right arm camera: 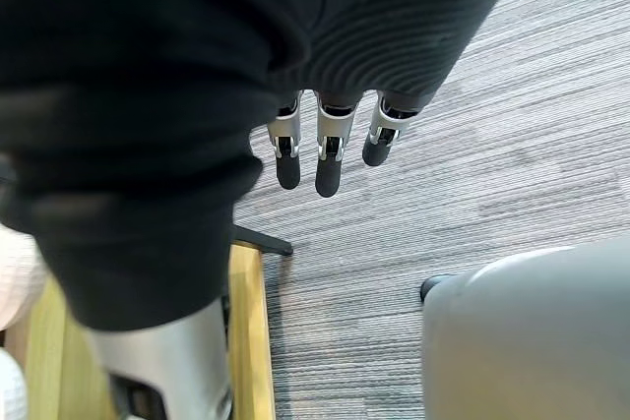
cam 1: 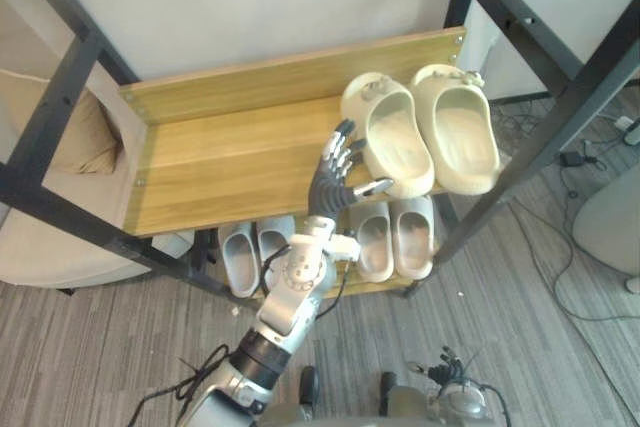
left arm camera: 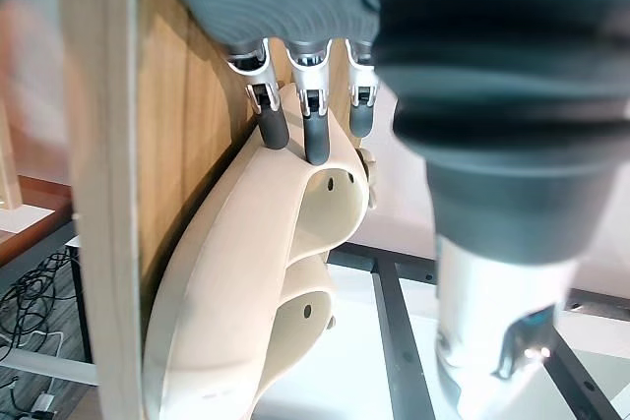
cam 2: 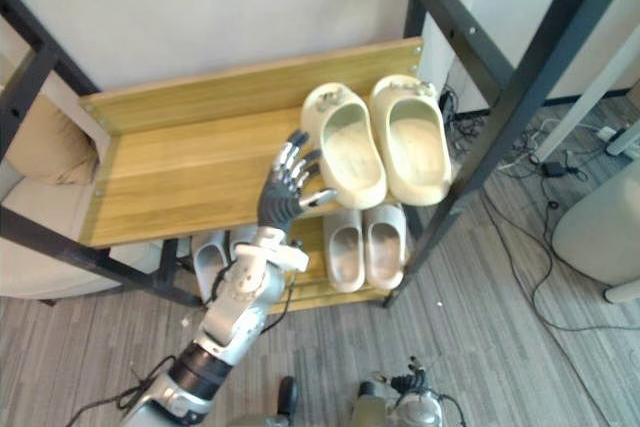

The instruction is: Organize the slippers on the shoe rack

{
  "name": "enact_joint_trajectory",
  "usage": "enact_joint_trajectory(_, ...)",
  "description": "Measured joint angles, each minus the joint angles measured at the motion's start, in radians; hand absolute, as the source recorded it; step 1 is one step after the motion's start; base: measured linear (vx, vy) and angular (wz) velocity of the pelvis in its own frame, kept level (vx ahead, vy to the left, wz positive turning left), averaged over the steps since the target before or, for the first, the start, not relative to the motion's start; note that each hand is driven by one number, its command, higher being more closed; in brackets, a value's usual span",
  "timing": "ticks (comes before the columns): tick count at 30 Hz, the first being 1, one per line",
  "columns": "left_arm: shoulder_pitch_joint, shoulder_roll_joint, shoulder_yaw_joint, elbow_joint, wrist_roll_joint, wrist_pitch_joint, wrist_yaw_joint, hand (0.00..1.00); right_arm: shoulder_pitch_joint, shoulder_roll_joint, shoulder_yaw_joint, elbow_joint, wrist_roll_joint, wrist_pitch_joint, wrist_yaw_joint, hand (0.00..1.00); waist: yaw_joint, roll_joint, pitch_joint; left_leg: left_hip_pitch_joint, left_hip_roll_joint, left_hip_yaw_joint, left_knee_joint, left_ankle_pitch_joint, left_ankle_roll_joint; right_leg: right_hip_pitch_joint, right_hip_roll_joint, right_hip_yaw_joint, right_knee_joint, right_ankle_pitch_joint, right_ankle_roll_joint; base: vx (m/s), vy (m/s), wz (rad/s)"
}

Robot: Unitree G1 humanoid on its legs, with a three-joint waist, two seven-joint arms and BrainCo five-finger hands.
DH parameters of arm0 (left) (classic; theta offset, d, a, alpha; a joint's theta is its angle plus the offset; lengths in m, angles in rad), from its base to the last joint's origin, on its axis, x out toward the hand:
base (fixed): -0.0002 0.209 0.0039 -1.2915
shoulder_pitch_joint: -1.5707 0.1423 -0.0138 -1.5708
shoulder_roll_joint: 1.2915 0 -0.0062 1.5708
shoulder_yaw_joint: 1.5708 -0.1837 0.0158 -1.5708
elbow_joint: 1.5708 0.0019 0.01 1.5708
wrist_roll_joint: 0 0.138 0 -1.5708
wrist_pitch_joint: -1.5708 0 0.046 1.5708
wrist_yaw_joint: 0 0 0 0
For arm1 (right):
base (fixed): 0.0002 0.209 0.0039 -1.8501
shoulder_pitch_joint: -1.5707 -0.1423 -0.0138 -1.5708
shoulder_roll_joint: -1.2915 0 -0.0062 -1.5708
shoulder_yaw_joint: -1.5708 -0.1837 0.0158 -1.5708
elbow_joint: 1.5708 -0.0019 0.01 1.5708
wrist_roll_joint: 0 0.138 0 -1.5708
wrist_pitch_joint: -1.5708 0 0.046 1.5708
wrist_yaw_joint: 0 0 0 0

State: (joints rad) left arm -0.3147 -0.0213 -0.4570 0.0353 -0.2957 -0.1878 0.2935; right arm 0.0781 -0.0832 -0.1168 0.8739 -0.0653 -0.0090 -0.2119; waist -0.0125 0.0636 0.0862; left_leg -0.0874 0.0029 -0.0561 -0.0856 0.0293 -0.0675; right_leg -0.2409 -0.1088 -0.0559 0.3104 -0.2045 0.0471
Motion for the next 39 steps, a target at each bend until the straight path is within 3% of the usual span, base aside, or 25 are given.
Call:
enact_joint_trajectory(8, -0.032, 0.008, 0.01, 0.044, 0.012, -0.001, 0.018, 0.0, -0.002, 0.002, 0.0, 0.001, 0.0, -0.004, -0.002, 0.0, 0.0, -0.002, 0.001, 0.009, 0.0, 0.004, 0.001, 0.0, 0.0, 0.011, -0.001, 0.002, -0.003, 0.003, -0.001, 0.0, 0.0, 0.0)
enact_joint_trajectory(11, -0.033, 0.007, 0.037, 0.06, 0.019, 0.014, 0.014, 0.0, -0.006, 0.004, -0.004, 0.002, 0.0, -0.004, -0.002, 0.0, -0.016, -0.004, 0.003, 0.026, 0.005, -0.012, 0.002, 0.003, -0.003, 0.057, 0.001, -0.022, -0.046, 0.018, 0.002, 0.0, -0.015, 0.17)
enact_joint_trajectory(17, -0.011, 0.009, 0.138, 0.053, 0.034, 0.025, 0.006, 0.0, -0.037, 0.006, -0.031, 0.003, -0.001, -0.004, -0.001, 0.0, -0.021, -0.005, 0.004, 0.029, 0.01, -0.015, 0.002, 0.003, -0.004, 0.109, 0.009, -0.035, -0.139, 0.067, 0.006, 0.0, 0.006, 0.02)
enact_joint_trajectory(23, 0.071, 0.038, 0.236, -0.03, 0.038, 0.027, 0.007, 0.0, -0.026, 0.014, -0.029, 0.003, -0.003, -0.003, 0.007, 0.0, -0.009, -0.007, 0.007, 0.035, 0.01, -0.017, 0.001, 0.002, -0.004, 0.133, 0.009, -0.048, -0.158, 0.071, 0.006, 0.02, 0.0, 0.06)
enact_joint_trajectory(29, 0.148, 0.048, 0.241, -0.131, -0.016, 0.031, -0.003, 0.0, 0.0, 0.015, -0.028, 0.004, -0.004, 0.001, 0.018, 0.0, 0.008, -0.018, 0.015, 0.036, 0.004, -0.037, 0.001, 0.001, -0.002, 0.136, 0.001, -0.074, -0.129, 0.046, 0.007, 0.02, -0.011, 0.14)
enact_joint_trajectory(39, 0.279, 0.086, 0.15, -0.342, -0.162, 0.026, -0.11, 0.0, -0.023, 0.014, 0.007, 0.055, -0.012, 0.003, 0.048, 0.0, 0.03, -0.022, 0.017, 0.039, 0.003, -0.038, 0.003, 0.001, -0.002, 0.141, 0.001, -0.079, -0.124, 0.038, 0.003, 0.01, -0.006, 0.02)
